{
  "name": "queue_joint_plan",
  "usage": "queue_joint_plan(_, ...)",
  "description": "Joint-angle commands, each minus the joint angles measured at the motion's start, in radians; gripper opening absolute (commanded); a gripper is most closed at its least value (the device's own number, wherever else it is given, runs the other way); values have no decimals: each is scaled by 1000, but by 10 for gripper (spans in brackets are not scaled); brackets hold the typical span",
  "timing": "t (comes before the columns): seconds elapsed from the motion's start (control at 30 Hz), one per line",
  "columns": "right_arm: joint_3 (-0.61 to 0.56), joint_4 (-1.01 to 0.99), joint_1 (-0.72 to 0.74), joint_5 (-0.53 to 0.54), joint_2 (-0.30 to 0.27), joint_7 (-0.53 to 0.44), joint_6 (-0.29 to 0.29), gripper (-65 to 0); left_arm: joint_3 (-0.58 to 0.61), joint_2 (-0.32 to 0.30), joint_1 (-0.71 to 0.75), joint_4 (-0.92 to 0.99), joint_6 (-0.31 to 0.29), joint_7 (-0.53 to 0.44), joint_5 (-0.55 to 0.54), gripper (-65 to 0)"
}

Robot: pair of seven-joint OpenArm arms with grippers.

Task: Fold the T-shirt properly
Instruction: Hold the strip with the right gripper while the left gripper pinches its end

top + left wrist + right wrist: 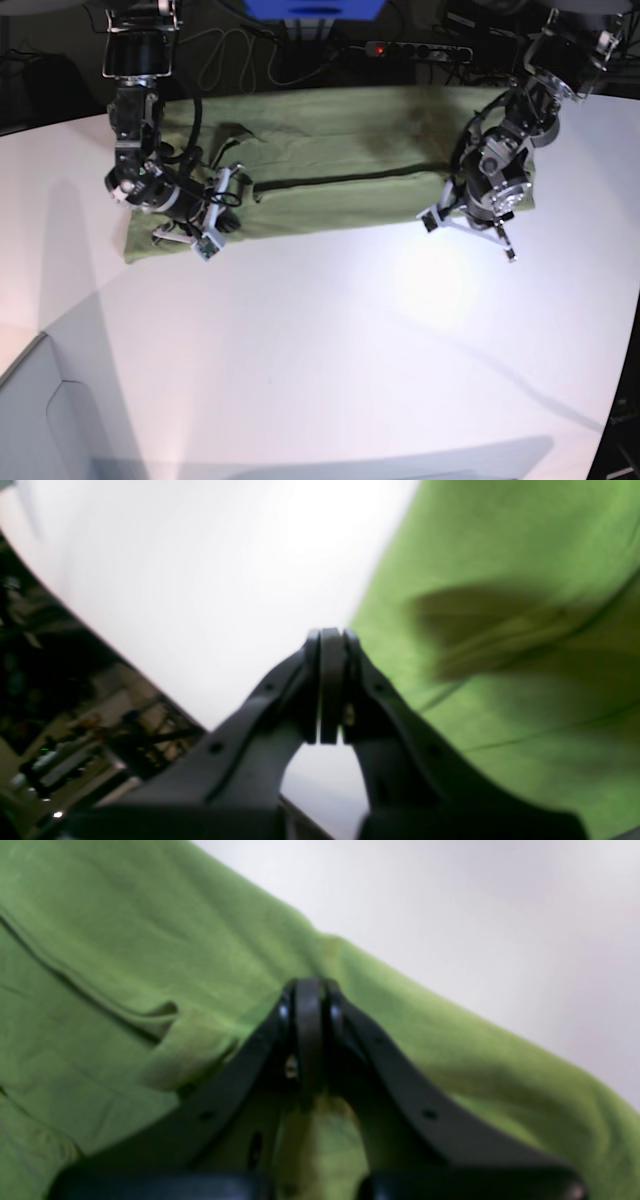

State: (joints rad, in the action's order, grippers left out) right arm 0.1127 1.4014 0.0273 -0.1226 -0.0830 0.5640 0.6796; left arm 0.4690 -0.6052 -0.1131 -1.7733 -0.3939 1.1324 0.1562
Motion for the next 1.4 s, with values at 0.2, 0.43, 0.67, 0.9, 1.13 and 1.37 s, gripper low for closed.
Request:
queue_joint_plan(0.2,3,8,3,-27,-10,29,19,-650,-5,-2,0,76,-127,-59,16,-650)
queue_joint_plan(0.43,3,8,3,-27,-10,29,19,-650,-5,-9,0,72,-138,-50,16,-650)
queue_joint_plan(0.67,5,8,3,-27,-10,29,19,-650,-3,-34,40,66,-139,-53,15,-650)
queue_joint_plan(0.9,5,9,3,-27,-10,29,19,-650,80,-75,40,29,-139,-48,12,-650)
queue_joint_plan(1.13,5,9,3,-27,-10,29,19,-650,80,-118,79,-102,-141,-18,10,-650)
queue_joint_plan(1.37,5,9,4,-27,-7,29,19,-650,75,-120,88,-133,-141,27,13,-650)
